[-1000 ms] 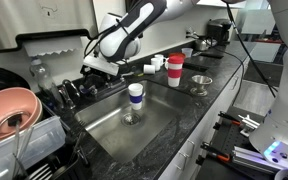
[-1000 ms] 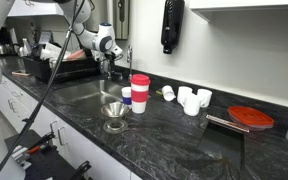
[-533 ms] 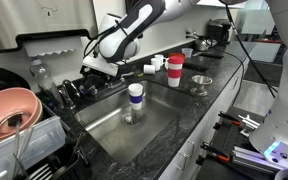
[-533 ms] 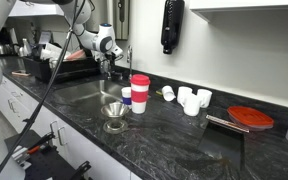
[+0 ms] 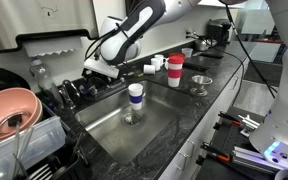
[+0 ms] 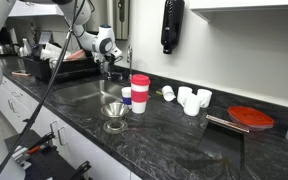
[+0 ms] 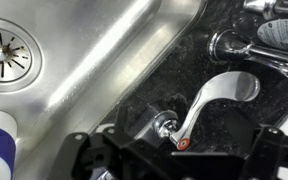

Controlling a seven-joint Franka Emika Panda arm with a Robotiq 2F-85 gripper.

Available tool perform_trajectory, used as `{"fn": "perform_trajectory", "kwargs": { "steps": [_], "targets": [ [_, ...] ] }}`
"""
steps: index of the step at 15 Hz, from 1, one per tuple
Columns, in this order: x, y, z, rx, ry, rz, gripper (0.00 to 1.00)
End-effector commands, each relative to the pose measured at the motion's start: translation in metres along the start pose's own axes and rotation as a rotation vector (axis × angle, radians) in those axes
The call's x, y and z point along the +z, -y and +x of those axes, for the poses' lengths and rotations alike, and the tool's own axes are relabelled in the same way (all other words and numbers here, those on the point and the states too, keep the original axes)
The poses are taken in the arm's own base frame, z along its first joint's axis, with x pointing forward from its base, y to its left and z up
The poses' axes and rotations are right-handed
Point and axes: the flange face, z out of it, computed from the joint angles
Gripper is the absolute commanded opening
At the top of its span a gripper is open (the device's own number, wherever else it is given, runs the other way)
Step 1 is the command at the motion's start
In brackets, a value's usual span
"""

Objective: Open the tap with the left tap handle

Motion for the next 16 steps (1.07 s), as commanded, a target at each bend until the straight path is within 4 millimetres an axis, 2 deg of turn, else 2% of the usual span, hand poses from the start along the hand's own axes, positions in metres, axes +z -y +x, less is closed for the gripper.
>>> {"fn": "perform_trajectory", "kwargs": {
  "steps": [1, 5, 11, 16],
  "targets": [
    [0.004, -0.008, -0.008, 0.079, -0.015, 0.018, 1.00],
    [0.014, -0.008, -0.015, 0.142, -0.038, 0.066, 1.00],
    [0.028, -0.018, -0.006, 0.254, -0.108, 0.135, 1.00],
    [0.036, -0.016, -0.012, 0.259, -0.097, 0.191, 1.00]
  ]
}}
